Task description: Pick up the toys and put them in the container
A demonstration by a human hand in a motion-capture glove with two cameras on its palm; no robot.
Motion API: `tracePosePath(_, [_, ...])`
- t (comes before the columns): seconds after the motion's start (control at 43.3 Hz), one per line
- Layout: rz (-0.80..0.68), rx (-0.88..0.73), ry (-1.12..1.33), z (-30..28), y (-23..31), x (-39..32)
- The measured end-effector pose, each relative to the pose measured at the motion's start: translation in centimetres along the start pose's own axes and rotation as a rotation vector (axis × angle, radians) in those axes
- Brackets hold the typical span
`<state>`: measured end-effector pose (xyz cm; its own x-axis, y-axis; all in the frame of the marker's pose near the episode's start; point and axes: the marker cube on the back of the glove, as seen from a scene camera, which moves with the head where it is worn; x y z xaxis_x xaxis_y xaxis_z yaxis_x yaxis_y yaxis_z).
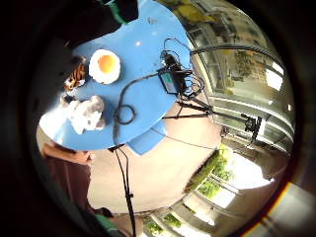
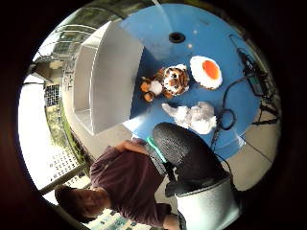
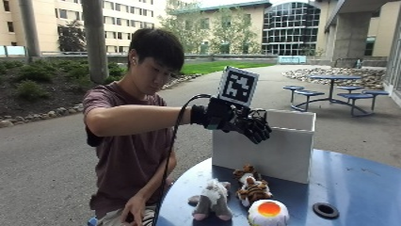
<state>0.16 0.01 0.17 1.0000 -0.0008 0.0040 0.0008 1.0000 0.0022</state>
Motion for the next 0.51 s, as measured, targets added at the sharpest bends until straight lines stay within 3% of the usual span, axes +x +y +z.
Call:
tracePosePath(0.277, [-0.081,-0.057,0.012,4.9,0.1,0.6])
tracePosePath(0.508, [-0.08,-0.223,-0.017,15.5,-0.3,-0.7])
